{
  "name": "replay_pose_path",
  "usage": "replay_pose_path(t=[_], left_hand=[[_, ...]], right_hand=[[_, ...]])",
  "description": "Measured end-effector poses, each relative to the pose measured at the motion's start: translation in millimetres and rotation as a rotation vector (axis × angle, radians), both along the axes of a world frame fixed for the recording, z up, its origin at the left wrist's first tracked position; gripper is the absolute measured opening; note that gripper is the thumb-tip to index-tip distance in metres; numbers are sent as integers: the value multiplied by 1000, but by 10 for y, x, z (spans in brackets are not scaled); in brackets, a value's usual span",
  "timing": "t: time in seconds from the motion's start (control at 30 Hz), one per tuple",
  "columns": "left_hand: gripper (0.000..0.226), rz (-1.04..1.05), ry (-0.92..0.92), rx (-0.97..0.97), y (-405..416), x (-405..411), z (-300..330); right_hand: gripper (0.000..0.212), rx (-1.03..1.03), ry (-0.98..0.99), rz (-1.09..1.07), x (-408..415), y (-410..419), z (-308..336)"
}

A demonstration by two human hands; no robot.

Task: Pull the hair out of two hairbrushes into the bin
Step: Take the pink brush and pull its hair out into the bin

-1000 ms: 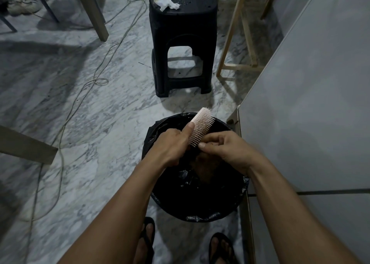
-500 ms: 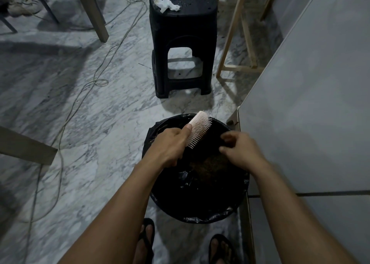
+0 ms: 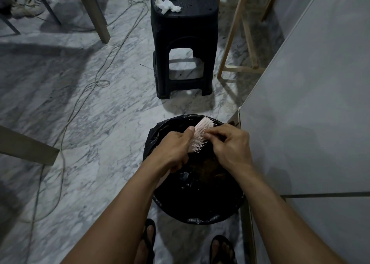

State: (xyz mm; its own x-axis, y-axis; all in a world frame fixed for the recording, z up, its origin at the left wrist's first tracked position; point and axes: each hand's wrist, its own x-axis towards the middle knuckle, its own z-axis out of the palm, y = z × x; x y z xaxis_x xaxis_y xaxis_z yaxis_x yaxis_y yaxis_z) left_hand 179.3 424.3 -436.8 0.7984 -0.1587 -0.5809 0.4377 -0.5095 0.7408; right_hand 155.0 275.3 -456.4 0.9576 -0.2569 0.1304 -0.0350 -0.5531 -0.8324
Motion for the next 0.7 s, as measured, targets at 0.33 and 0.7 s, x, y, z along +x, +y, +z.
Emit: replay_pose_path(t=[0.33, 0.7], left_hand=[[57, 104, -46, 69, 71, 60, 12], [42, 31, 44, 12, -26, 25, 61]], right_hand=[[9, -168, 358, -158, 26, -262, -20], [90, 340, 361, 29, 43, 67, 9]])
